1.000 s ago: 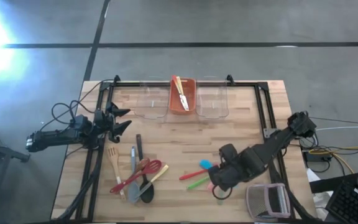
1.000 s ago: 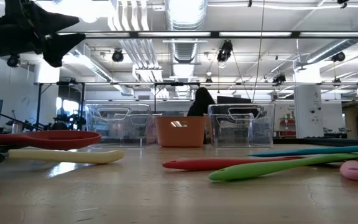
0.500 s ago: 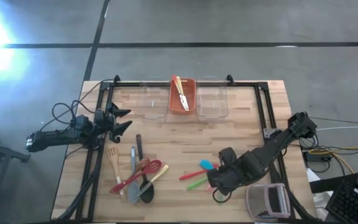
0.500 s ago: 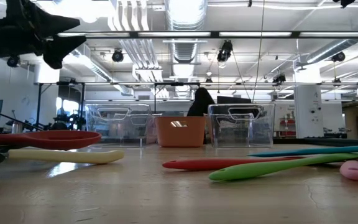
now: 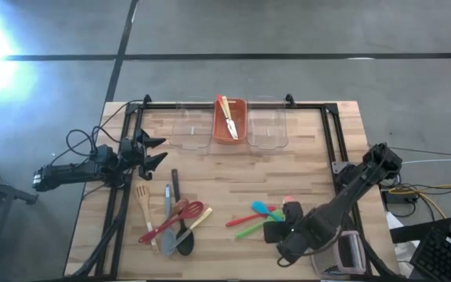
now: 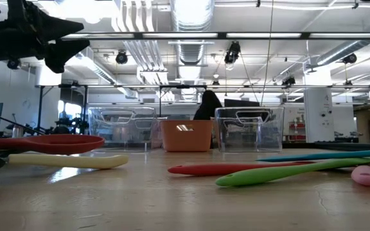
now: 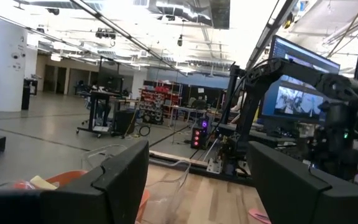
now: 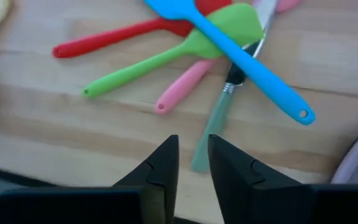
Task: Pick & Place Kitchen Items
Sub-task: Put the green table knife into the orange bin
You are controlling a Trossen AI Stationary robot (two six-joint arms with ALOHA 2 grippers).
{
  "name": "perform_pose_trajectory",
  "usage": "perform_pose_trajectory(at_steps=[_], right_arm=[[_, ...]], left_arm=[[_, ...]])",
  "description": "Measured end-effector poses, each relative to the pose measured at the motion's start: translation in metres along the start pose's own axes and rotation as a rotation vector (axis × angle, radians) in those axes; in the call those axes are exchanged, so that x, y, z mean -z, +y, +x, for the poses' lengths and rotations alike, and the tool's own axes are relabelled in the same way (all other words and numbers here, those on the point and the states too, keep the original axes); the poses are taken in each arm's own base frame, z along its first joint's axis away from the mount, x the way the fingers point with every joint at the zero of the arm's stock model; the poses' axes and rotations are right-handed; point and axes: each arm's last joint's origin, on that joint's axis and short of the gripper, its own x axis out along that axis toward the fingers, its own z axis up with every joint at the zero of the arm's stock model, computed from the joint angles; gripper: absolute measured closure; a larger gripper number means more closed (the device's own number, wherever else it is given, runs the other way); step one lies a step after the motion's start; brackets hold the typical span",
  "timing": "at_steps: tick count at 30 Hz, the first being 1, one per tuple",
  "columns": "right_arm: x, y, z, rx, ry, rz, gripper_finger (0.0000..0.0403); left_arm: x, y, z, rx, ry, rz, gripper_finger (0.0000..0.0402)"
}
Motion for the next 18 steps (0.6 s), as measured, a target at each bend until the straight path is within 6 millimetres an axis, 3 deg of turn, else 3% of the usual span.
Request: perform_pose_trajectory(at_steps=[9,18], right_arm=[[0.003,-0.006,0.036,-0.090,0.077,0.067,0.0254],[-0.003,-0.022,0.063,-0.078,0.070,0.112,0.0229]], left_arm=[[0.001,0.000,0.000,0.005,0.008,0.000,0.0128],[0.001,0.000,0.000,0.004,0.008,-0.001,0.0128]])
